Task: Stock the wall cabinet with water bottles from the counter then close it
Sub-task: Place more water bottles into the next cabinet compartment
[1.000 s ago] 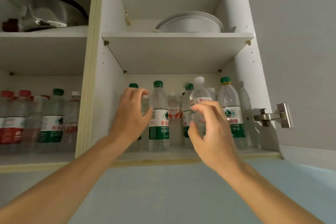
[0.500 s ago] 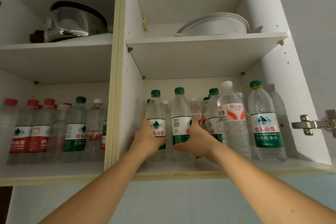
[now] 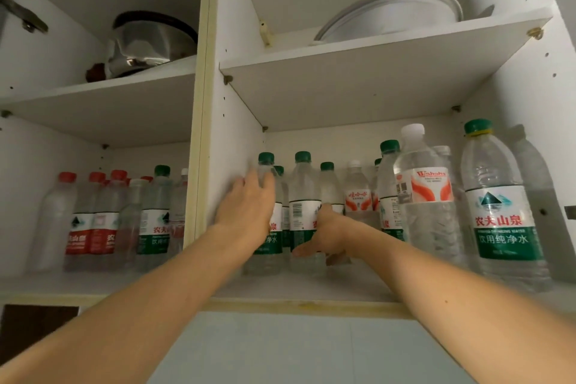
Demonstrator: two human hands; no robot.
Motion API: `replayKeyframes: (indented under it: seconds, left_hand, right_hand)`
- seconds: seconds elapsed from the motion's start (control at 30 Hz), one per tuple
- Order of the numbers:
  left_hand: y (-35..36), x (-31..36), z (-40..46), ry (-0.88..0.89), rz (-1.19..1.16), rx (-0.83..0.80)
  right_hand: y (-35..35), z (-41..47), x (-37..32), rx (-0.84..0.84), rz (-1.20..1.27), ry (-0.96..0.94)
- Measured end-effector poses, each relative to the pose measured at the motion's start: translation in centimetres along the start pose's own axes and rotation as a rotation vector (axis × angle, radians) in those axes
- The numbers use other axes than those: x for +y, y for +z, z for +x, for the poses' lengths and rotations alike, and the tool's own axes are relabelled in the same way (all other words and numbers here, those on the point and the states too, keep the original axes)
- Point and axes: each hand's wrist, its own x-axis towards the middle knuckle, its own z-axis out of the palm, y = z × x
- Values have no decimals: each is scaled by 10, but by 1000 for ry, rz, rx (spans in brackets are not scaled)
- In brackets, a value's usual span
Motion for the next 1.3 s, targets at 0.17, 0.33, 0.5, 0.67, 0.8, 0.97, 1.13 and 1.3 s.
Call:
replayKeyframes:
  seconds: [0.17, 0.33, 0.5, 0.67, 0.8, 0.97, 1.13, 1.3]
  left_hand:
    - [-13, -14, 26, 111, 453, -105]
    - [-2, -9, 29, 82, 570, -194]
    - [-2, -9, 31, 130, 544, -216]
    - [-4, -10, 29, 147, 546, -154]
    - [1, -11, 18, 159, 604, -86]
    - [6, -13, 11, 186, 608, -41]
    - [7, -14, 11, 195, 624, -31]
    - [3, -13, 7, 185, 481, 53]
  right_hand:
    - [1, 5, 9, 4, 30, -37]
    - [5, 8, 15, 29, 33, -79]
    - [8, 10, 17, 24, 55, -92]
    - [15, 13, 8, 48, 12, -99]
    - [22, 17, 4, 39, 43, -75]
    - [22, 16, 6, 37, 60, -69]
    - [24, 16, 8, 78, 34, -115]
    - [23, 7, 7, 99, -31, -173]
